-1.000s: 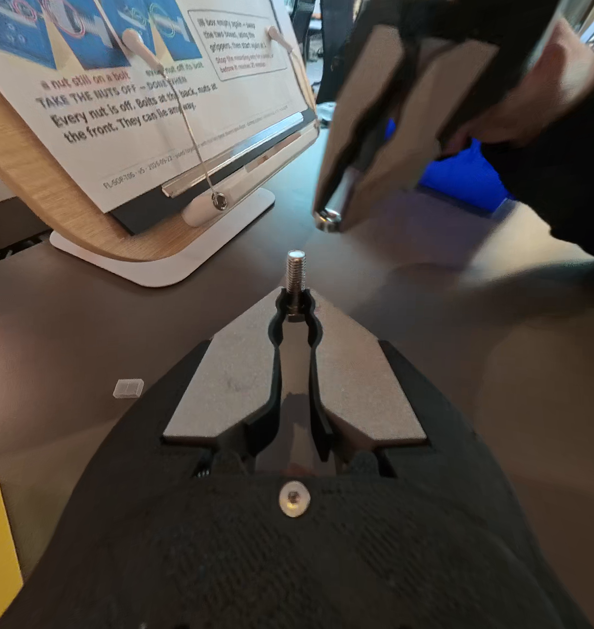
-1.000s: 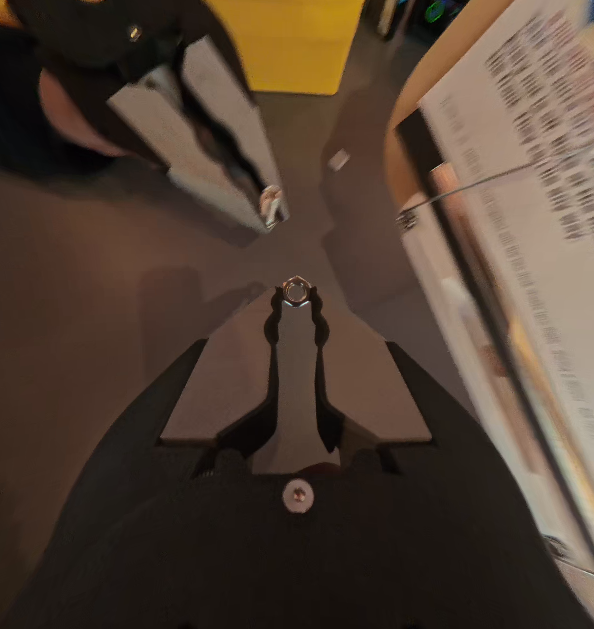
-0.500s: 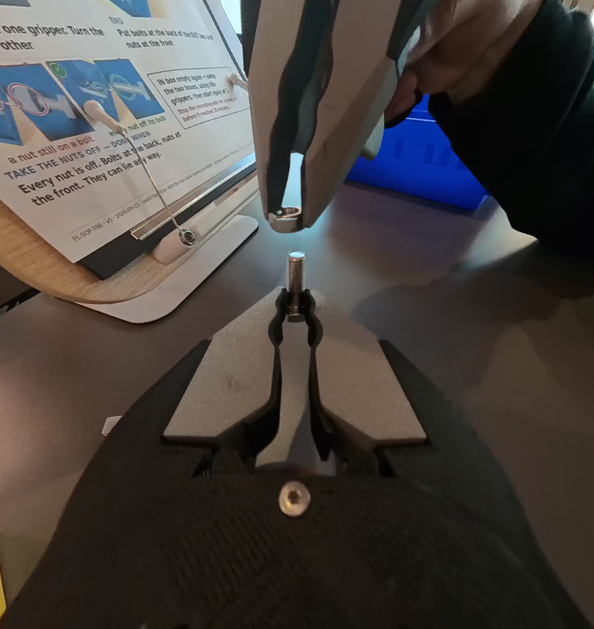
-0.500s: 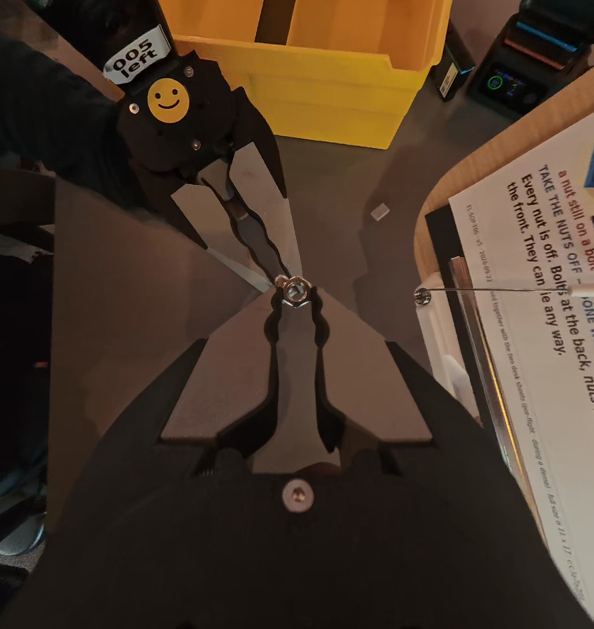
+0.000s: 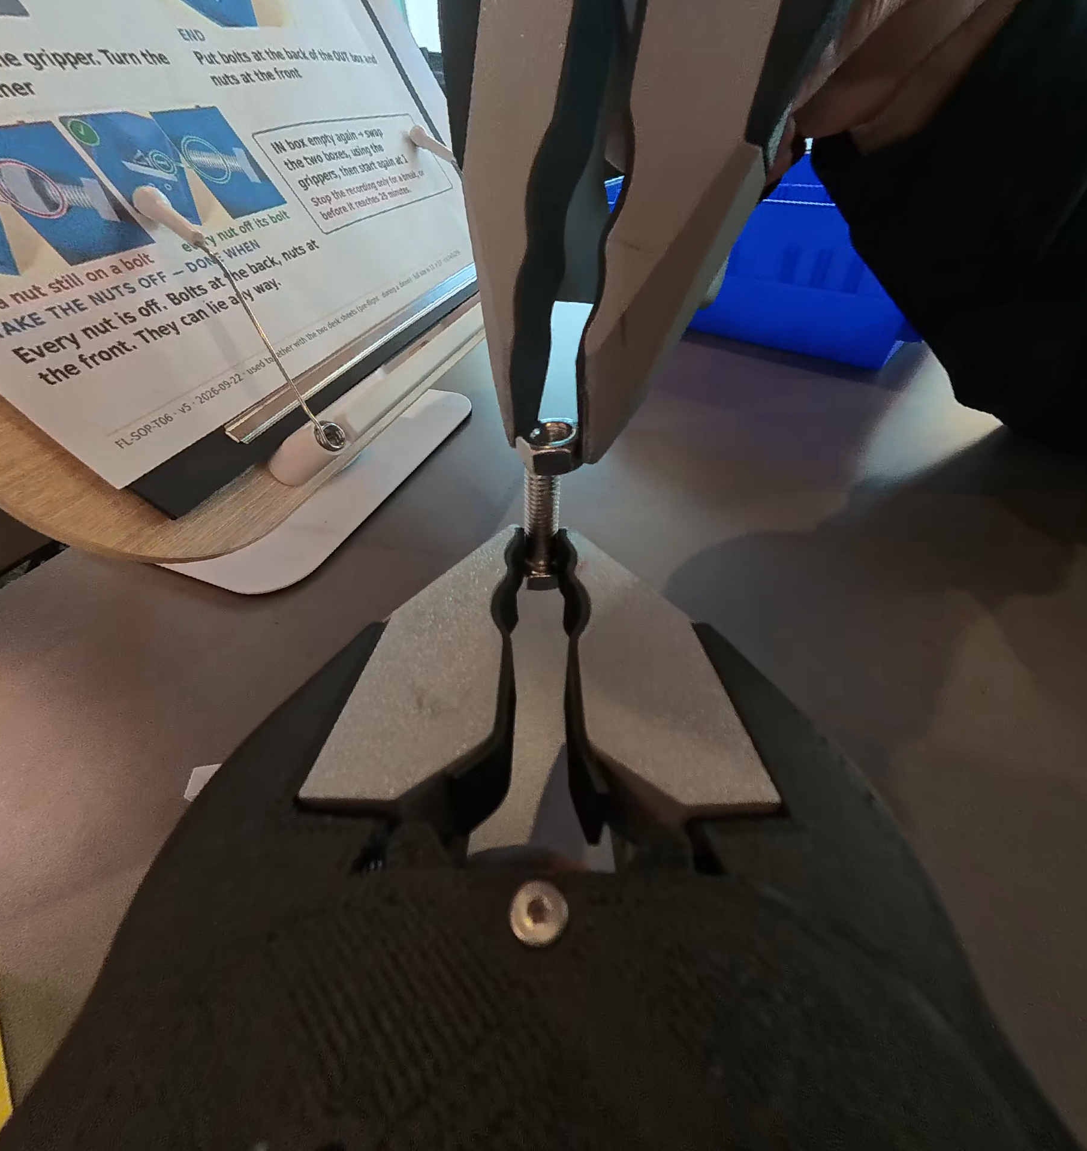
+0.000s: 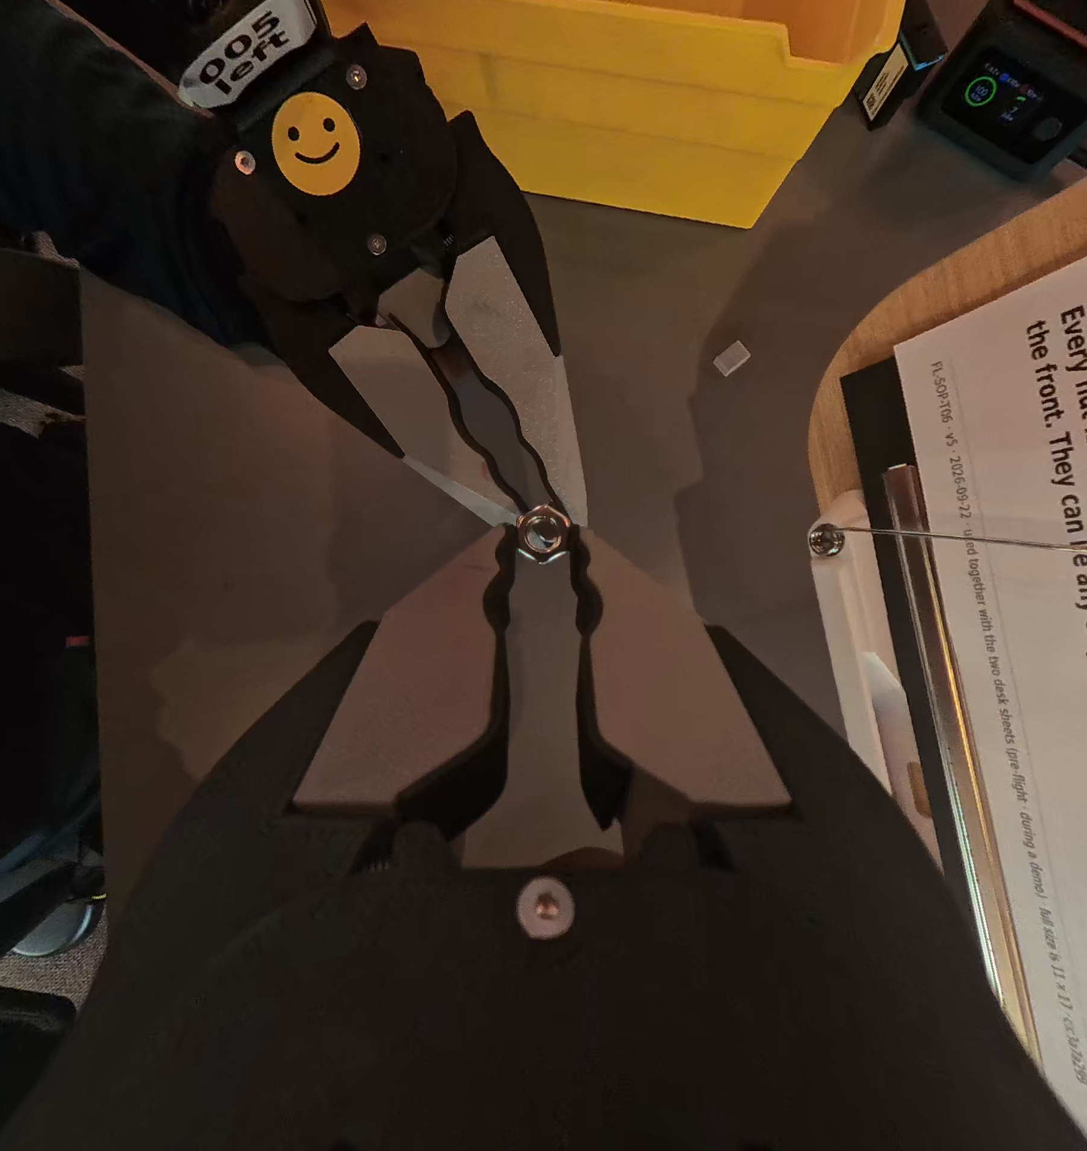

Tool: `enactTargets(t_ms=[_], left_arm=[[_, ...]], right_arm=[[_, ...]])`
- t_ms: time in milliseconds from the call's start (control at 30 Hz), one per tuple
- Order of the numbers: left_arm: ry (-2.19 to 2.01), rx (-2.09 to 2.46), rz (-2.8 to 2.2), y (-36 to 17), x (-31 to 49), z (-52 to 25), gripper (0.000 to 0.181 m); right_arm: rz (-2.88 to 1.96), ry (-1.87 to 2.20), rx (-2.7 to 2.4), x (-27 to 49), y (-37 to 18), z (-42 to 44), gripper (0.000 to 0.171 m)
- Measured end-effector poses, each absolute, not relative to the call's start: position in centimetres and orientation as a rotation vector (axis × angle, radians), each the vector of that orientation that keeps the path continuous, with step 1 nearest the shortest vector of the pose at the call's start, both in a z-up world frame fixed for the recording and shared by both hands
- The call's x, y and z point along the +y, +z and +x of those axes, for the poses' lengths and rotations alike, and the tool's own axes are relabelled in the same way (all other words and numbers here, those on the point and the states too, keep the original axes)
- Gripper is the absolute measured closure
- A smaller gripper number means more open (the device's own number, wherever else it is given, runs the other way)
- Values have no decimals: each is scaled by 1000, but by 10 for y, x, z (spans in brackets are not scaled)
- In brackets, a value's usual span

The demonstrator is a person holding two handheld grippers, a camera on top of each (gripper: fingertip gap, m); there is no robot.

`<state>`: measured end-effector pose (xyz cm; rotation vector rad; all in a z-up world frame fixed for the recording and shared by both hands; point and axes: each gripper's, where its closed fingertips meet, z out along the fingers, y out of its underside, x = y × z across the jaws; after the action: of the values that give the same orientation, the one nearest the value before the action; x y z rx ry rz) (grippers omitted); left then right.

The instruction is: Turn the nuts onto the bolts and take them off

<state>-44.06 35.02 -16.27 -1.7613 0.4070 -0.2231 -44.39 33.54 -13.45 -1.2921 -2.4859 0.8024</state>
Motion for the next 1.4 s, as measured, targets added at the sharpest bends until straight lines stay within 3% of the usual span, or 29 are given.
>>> enactTargets(t_ms=[1400], left_arm=[[-281,360,-1752,-162,353,-437,175]], right_arm=[[-1326,830,-2459,338,-133,-447,152]])
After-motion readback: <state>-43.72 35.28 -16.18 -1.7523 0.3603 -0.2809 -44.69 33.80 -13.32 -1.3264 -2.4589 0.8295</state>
